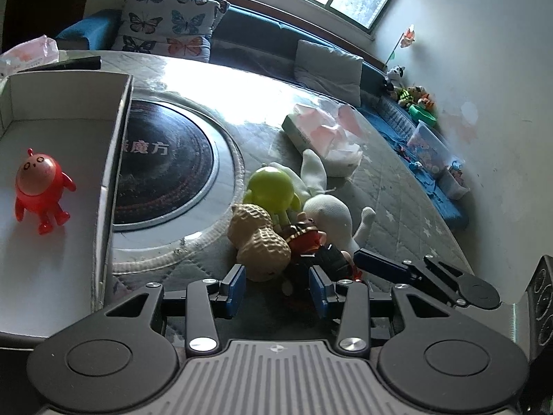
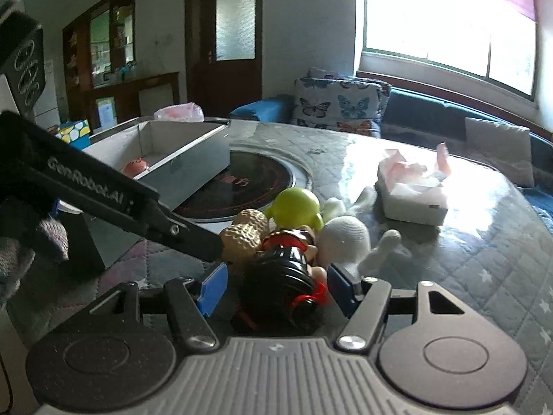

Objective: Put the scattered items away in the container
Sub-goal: 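Move the left gripper to the black-and-red figure in the pile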

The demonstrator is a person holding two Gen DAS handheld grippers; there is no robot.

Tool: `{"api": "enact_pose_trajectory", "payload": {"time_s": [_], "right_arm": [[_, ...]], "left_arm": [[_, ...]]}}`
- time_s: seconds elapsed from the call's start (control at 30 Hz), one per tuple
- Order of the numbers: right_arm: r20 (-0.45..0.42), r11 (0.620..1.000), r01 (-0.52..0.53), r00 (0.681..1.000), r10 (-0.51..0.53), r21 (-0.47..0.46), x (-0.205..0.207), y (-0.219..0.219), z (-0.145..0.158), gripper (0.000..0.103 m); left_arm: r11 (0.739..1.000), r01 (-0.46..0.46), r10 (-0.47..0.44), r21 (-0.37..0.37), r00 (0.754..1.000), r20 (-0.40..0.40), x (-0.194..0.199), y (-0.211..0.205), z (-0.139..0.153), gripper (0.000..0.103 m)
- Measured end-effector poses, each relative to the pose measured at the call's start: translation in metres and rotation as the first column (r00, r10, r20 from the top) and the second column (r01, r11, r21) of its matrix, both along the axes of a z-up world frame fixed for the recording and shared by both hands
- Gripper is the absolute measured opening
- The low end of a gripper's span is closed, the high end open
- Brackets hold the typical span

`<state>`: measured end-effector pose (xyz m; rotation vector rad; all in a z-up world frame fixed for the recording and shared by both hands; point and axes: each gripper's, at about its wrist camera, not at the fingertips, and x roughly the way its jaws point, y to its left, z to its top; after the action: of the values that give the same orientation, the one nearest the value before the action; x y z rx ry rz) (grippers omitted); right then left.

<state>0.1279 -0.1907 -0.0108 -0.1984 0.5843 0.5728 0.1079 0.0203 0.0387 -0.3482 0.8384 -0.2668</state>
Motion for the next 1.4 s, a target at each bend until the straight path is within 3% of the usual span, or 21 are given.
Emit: {"api": "enact_pose_trajectory", "payload": {"time_s": [0.53, 1.03, 1.4], "right_arm": [[0.053, 0.988, -0.077, 0.995, 0.085, -0.133, 0.005, 0.027, -0.005, 0.066], [-0.066, 0.988, -0.157, 0.985, 0.157, 0.010, -0.013, 0.014, 0.006, 0.064], [-0.090, 0.994, -0.106, 0.990, 0.108, 0.029, -0.009, 0.003, 0.000, 0.065]], "left_arm": [[0.999, -0.030, 0.030, -0.012, 1.000, -0.006, 0.002, 0.008, -0.002, 0.043], [0.998, 0.023, -0.024, -0.053, 0.999, -0.025, -0.001, -0.002, -0.005, 0.043], [0.997, 0.039, -0.042, -0.073, 0.998, -0.043, 0.006, -0.006, -0.009, 0.043]]}}
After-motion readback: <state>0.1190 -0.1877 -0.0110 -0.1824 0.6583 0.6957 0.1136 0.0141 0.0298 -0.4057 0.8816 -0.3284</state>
